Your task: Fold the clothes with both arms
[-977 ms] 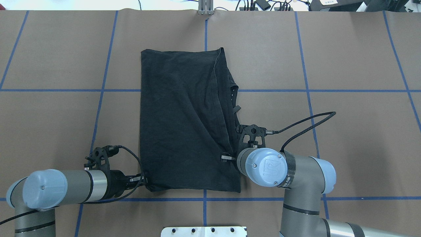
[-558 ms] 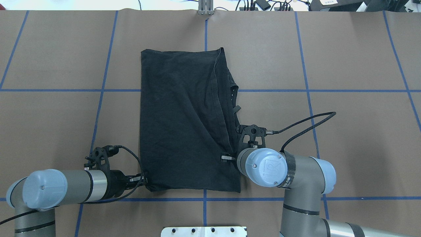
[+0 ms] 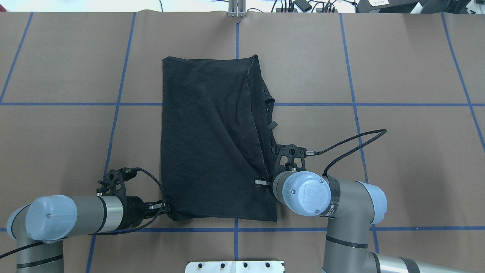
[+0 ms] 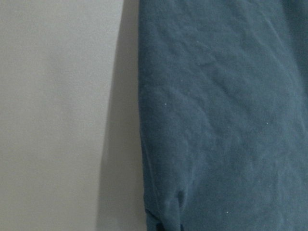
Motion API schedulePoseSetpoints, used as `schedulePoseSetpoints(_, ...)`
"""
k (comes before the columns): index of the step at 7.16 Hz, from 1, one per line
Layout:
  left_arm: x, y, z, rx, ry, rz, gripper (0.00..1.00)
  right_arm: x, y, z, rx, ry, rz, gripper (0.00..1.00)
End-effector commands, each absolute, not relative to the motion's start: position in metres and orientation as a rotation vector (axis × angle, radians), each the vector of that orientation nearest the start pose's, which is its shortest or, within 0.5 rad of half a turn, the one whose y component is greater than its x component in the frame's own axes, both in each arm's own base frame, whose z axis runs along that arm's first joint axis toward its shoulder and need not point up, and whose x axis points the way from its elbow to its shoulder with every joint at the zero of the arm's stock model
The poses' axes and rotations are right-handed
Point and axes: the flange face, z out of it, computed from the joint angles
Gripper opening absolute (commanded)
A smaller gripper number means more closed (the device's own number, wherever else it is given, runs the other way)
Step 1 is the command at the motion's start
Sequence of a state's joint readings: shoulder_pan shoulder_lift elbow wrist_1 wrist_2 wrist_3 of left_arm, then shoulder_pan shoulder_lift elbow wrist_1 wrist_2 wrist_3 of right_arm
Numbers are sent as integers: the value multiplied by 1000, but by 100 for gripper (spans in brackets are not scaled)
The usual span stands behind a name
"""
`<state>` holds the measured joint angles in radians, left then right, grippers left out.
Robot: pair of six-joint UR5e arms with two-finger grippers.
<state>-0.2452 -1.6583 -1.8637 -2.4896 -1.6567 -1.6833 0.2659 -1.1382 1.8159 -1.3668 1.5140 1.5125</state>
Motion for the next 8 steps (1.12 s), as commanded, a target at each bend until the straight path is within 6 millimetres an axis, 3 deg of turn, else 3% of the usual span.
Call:
schedulePoseSetpoints(1,478,-248,370,13,1306,-249,0,-567,-296,289,195,-862,216,44)
schedulePoseSetpoints(3,478,-248,371,14,1304,-246,0,-567,-296,289,194,-861,216,40)
schedulePoseSetpoints(5,478,-248,371,14,1304,-246,0,-566,-296,289,193,-862,213,5)
schedulePoseSetpoints(6,478,-248,371,14,1306,-246,0,-566,-296,289,191,-864,214,0)
schedulePoseSetpoints(8,477,-248,369,14,1307,-246,0,-562,-298,284,191,-875,218,0)
